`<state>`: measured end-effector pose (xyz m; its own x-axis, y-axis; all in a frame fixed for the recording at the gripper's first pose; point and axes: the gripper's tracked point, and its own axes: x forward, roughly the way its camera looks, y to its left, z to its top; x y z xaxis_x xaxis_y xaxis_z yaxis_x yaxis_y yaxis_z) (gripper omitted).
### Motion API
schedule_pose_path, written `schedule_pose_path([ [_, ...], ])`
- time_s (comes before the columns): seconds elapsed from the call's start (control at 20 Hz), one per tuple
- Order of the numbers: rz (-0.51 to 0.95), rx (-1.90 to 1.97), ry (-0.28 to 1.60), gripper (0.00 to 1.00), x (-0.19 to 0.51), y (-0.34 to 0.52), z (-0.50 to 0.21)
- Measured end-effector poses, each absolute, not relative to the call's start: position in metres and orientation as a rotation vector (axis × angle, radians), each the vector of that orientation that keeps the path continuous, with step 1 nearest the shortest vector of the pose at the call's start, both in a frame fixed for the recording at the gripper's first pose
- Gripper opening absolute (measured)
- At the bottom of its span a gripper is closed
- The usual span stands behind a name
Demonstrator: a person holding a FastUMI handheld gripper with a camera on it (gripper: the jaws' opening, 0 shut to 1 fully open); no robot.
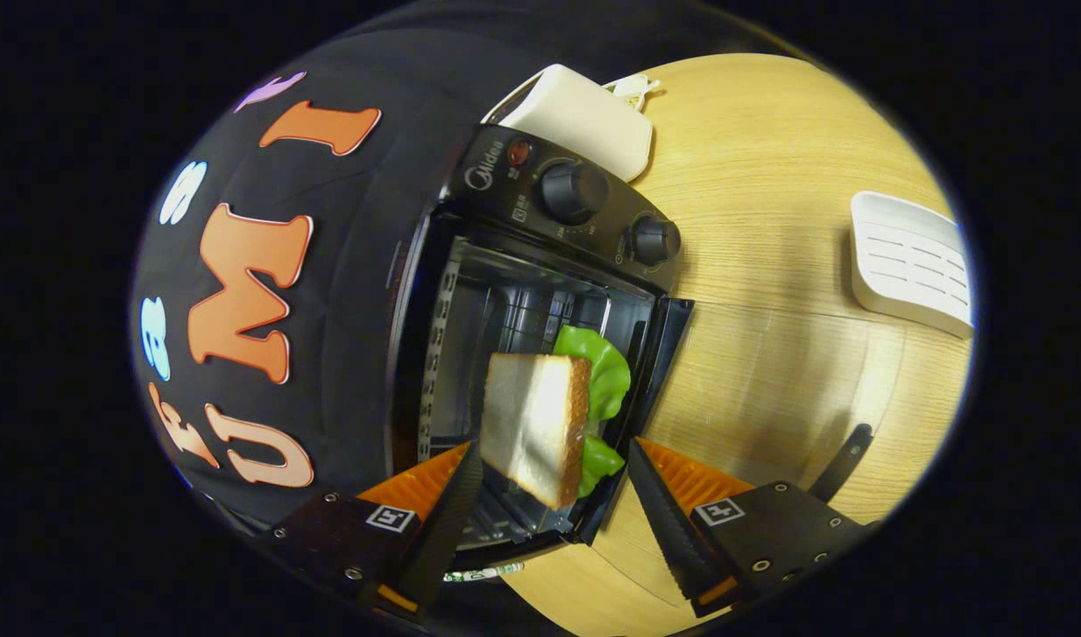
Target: Open the toaster oven, put the food inside, and close the toaster oven door.
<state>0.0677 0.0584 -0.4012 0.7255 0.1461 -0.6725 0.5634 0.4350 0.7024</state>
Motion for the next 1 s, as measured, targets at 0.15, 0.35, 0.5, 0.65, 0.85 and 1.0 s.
schedule_pose_path([
  [0.15, -0.218, 1.053, 0.738, 0.98, 0.039, 0.066, -0.362],
  [0.35, -0.116, 0.918, 0.774, 0.98, 0.003, 0.069, -0.338],
  [0.5, -0.062, 0.716, 0.824, 0.98, -0.025, 0.058, -0.345],
  [0.65, -0.031, 0.501, 0.883, 0.99, -0.056, 0.042, -0.361],
  [0.85, 0.005, 0.291, 0.884, 0.99, -0.078, 0.023, -0.385],
  [1.0, 0.031, 0.131, 0.916, 0.99, -0.09, 0.014, -0.415],
])
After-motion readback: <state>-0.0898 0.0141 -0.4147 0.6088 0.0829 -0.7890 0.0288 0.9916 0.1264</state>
